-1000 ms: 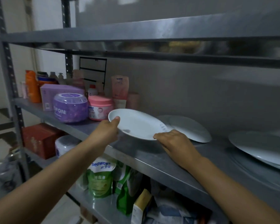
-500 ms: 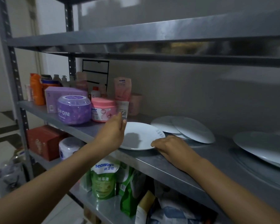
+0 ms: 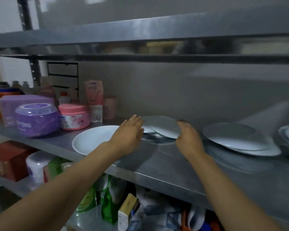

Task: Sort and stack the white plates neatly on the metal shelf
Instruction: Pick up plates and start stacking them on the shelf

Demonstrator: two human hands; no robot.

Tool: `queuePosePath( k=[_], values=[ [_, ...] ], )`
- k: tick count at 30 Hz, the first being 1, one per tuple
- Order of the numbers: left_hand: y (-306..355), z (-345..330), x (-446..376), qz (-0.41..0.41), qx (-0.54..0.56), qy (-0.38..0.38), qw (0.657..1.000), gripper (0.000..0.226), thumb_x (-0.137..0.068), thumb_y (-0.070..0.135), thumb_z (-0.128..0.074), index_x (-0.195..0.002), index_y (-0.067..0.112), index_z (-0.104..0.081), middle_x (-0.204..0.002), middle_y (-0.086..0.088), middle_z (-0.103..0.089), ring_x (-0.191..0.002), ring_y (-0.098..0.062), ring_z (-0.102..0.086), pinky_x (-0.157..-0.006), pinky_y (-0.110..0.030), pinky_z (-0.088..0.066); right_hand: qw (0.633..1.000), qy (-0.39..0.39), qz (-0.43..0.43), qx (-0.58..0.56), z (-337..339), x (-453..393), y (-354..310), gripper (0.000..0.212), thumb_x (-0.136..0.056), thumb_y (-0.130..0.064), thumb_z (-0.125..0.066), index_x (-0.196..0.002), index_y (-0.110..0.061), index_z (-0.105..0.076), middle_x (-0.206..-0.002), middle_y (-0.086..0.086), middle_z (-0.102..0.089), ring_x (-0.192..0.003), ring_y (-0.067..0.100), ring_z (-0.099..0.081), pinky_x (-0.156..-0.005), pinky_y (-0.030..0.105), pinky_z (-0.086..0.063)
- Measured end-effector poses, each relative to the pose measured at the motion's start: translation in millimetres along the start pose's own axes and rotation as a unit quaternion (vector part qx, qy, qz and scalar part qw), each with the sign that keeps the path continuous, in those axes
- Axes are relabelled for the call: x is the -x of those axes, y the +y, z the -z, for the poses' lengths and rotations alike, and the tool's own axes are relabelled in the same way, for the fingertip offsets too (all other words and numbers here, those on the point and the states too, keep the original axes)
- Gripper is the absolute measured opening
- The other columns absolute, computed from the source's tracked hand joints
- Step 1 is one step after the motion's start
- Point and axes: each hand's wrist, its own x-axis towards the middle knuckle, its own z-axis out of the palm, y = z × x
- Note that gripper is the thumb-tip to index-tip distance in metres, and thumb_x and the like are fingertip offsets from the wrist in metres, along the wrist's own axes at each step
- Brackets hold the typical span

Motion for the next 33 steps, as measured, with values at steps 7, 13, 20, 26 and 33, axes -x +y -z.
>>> queuePosePath(
  k=[7,13,20,26,33],
  values=[
    [53,-37,-30,-0.010,0.088,0.003,0.996,0.062,-0.087,0.005,-0.050,-0.146,0.008,-0.030,-0.154,-0.010,-0.027,-0.142,-0.025,-0.023,-0.115,-0.031,-0.018,0.997,-0.027,0.045,0.063,29,14,51,0.047,-0.076,0.007,-0.048,-0.120,-0.008,-0.055,-0.121,0.014,-0.056,-0.110,0.033,-0.052,-0.084,0.041,-0.049],
    [70,-69,-65,-0.010,-0.024,-0.024,0.999,0.073,-0.079,0.006,-0.054,-0.147,0.013,-0.027,-0.156,-0.009,-0.023,-0.145,-0.027,-0.012,-0.117,-0.047,-0.010,0.997,0.041,-0.072,-0.004,21,8,52,0.046,-0.074,0.003,-0.048,-0.119,-0.004,-0.052,-0.121,0.018,-0.057,-0.110,0.038,-0.053,-0.087,0.046,-0.048],
    [71,-101,-79,-0.003,-0.066,-0.037,0.997,0.068,-0.083,0.014,-0.053,-0.146,0.012,-0.028,-0.154,-0.011,-0.026,-0.144,-0.028,-0.015,-0.115,-0.055,-0.009,0.997,0.052,-0.055,-0.008,13,6,51,0.049,-0.076,-0.001,-0.049,-0.126,-0.006,-0.048,-0.124,0.014,-0.056,-0.113,0.033,-0.052,-0.089,0.044,-0.047],
    [72,-103,-82,-0.011,-0.106,-0.052,0.993,0.070,-0.082,0.018,-0.059,-0.144,0.011,-0.027,-0.147,-0.008,-0.032,-0.137,-0.028,-0.024,-0.106,-0.068,-0.018,0.998,0.062,-0.031,-0.002,10,3,45,0.046,-0.077,-0.002,-0.049,-0.122,-0.008,-0.050,-0.119,0.011,-0.058,-0.107,0.030,-0.053,-0.083,0.040,-0.047],
    [79,-106,-89,-0.047,-0.185,-0.023,0.981,0.076,-0.083,0.042,-0.062,-0.142,0.011,-0.027,-0.139,-0.012,-0.037,-0.127,-0.030,-0.034,-0.099,-0.055,-0.033,0.997,0.064,-0.037,-0.006,15,5,49,0.039,-0.076,-0.003,-0.049,-0.114,-0.011,-0.051,-0.111,0.007,-0.058,-0.102,0.027,-0.054,-0.079,0.041,-0.048]
  ],
)
